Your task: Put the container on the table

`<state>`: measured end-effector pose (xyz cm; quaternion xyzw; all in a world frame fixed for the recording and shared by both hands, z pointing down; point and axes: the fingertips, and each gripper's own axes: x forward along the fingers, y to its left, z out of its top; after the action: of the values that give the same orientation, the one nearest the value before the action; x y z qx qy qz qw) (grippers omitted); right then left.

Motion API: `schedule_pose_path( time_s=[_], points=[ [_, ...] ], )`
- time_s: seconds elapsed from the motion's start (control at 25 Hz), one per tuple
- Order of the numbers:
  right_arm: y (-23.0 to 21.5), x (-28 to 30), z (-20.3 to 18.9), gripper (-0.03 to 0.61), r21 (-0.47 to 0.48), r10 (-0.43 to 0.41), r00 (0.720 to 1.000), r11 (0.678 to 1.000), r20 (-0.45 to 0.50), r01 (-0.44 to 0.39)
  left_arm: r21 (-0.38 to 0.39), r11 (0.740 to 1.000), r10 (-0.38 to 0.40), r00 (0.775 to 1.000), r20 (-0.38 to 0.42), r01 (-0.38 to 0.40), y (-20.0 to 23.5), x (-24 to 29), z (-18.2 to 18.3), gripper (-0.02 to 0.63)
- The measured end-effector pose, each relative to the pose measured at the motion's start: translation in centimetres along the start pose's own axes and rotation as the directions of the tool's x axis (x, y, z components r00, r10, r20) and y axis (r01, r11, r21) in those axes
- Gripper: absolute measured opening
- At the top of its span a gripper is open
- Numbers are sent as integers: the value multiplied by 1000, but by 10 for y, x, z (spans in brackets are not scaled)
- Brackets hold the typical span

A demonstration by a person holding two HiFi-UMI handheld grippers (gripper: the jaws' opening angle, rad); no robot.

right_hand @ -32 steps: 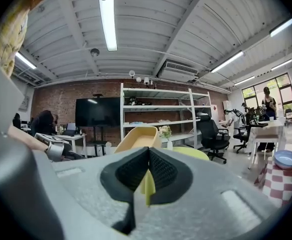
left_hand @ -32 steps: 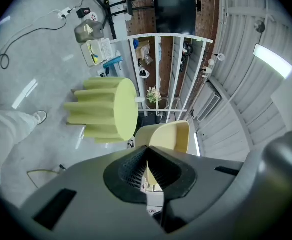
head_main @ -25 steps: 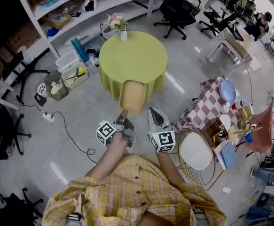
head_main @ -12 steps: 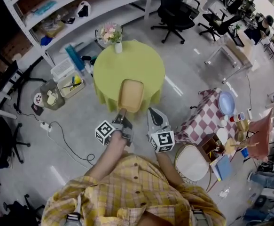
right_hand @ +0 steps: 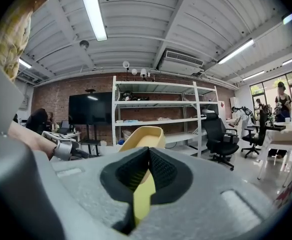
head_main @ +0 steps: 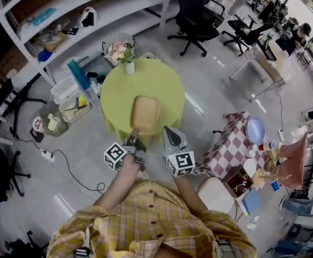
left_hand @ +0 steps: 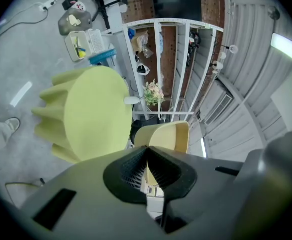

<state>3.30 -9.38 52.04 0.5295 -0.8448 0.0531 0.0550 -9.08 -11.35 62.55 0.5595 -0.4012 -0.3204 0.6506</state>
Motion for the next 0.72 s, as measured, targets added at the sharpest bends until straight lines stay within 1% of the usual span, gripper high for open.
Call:
schedule_pose_path(
  time_s=[0.32,0.48,0.72],
  points=[
    [-13,38,-2,-2,-2,11,1000,1000,-18,-11,-23,1000,12,1000,10,-12,5,27,19,15],
    [-17,54,3,-2,-2,25,1000,1000,-15,-25,-21,1000,13,1000,20,-12,3,36,26,15],
    [-25,70,4,-2,-3,60,998,998,-16,-60,-24,999,25,998,59,-24,4,48,34,15]
  ],
)
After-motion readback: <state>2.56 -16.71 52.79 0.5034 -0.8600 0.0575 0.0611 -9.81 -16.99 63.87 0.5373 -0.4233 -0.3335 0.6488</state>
